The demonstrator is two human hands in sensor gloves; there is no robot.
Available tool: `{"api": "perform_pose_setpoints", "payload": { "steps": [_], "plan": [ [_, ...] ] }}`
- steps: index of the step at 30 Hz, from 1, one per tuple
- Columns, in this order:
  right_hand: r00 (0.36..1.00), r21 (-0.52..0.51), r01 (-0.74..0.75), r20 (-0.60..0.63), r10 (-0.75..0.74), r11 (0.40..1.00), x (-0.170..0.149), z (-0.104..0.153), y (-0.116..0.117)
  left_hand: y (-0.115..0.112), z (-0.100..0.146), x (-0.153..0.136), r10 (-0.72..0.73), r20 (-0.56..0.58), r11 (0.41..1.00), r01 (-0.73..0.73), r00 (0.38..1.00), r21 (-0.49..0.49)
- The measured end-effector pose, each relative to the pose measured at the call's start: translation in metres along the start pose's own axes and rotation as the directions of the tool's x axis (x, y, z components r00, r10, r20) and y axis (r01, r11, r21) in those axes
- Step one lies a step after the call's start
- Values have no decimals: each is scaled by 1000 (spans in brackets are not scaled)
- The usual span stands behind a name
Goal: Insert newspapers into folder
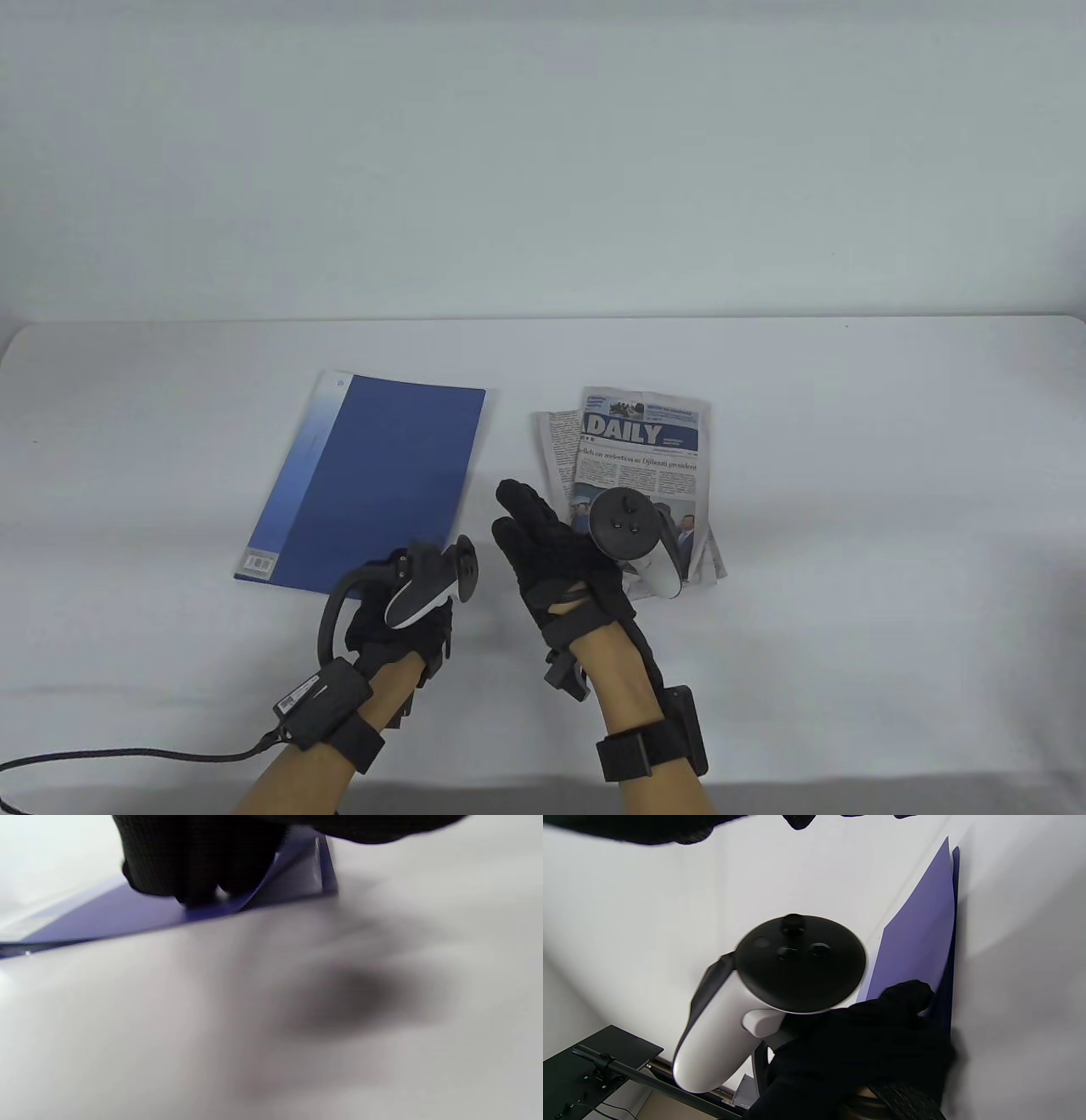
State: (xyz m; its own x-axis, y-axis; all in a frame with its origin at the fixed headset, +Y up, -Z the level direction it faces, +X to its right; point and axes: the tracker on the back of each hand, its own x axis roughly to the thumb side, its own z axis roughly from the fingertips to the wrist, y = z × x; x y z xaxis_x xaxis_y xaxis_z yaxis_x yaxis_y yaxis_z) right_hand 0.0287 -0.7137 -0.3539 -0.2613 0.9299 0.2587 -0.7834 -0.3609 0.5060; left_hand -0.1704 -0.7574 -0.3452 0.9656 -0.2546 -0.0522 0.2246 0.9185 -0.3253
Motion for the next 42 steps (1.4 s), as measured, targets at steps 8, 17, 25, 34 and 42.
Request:
{"api": "perform_pose_setpoints", "payload": {
  "steps": [8,17,25,34,42],
  "plan": [
    [1000,-3,12,-1,-12,1000,0,0,-1,21,-3,-71,595,53,802,-588,802,-103],
    [1000,-41,20,-1,-20,999,-2,4,-9,44,23,-160,926,377,-23,-998,2,63],
    [999,-59,31,-22,-33,998,-6,6,-10,1,36,-242,977,98,-211,-842,-187,496],
    [997,-73,27,-64,-32,997,-12,7,-13,-61,-9,-234,795,-603,296,-909,64,294],
    [993,-34,42,-105,-45,999,-20,-2,-6,-13,-39,-167,603,-533,742,-662,594,102]
  ]
}}
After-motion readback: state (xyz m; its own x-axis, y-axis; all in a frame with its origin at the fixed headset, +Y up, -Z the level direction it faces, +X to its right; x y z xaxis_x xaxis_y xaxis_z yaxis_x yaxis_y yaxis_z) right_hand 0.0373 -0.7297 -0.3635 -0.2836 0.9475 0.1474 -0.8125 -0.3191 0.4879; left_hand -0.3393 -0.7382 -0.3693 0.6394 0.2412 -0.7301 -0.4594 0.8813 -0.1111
